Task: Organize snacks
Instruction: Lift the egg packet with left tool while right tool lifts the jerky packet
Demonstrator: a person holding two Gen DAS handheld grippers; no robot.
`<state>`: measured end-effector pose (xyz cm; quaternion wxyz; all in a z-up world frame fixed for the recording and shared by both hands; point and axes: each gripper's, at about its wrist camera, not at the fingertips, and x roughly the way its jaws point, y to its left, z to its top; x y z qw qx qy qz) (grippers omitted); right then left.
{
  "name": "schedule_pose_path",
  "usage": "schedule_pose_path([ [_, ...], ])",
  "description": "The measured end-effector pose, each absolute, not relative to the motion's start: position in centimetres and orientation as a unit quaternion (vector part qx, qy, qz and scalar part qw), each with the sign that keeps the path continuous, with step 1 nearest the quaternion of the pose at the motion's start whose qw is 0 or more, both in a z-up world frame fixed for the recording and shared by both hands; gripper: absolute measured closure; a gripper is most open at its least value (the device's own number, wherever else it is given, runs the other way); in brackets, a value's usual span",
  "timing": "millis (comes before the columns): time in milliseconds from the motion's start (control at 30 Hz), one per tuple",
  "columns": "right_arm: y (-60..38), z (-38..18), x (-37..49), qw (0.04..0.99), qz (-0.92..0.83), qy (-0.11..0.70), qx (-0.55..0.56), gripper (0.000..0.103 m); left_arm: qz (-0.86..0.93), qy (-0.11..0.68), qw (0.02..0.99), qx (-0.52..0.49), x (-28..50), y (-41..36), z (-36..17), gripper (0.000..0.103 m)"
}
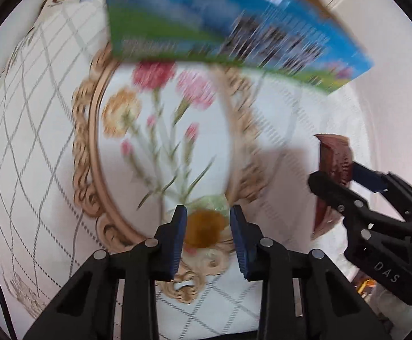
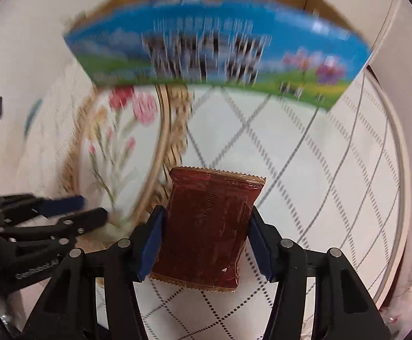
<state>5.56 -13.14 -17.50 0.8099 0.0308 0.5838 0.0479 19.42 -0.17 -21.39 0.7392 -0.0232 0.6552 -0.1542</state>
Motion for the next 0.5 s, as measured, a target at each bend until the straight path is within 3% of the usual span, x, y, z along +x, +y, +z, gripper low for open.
schedule_pose_path([
  [167, -14.1, -11.5, 10.6, 0.832, 0.060, 0.550, 0.044, 0.044, -0.188, 0.637, 0.747, -0.029, 22.5, -1.7, -17.5, 0.071],
  [233, -15.6, -10.0, 11.2, 0.835, 0.062, 0.545, 0.049, 0.044, -0.200, 0.649, 0.733, -0.033, 23.1, -1.6, -18.2, 0.063],
  [267, -15.7, -9.8, 12.0, 0.834, 0.061, 0.547, 0.048, 0.044, -0.202, 0.655, 0.727, -0.028, 23.1, -1.3, -18.6, 0.053],
  [300, -16.1, -9.8, 11.5, 0.833, 0.057, 0.549, 0.047, 0.044, -0.201, 0.663, 0.721, -0.017, 22.8, -1.4, -19.4, 0.049],
  [500, -16.4, -15.5, 11.8, 0.810, 0.051, 0.579, 0.073, 0.044, -0.192, 0.733, 0.653, 0.004, 20.1, -1.1, -25.8, 0.049],
])
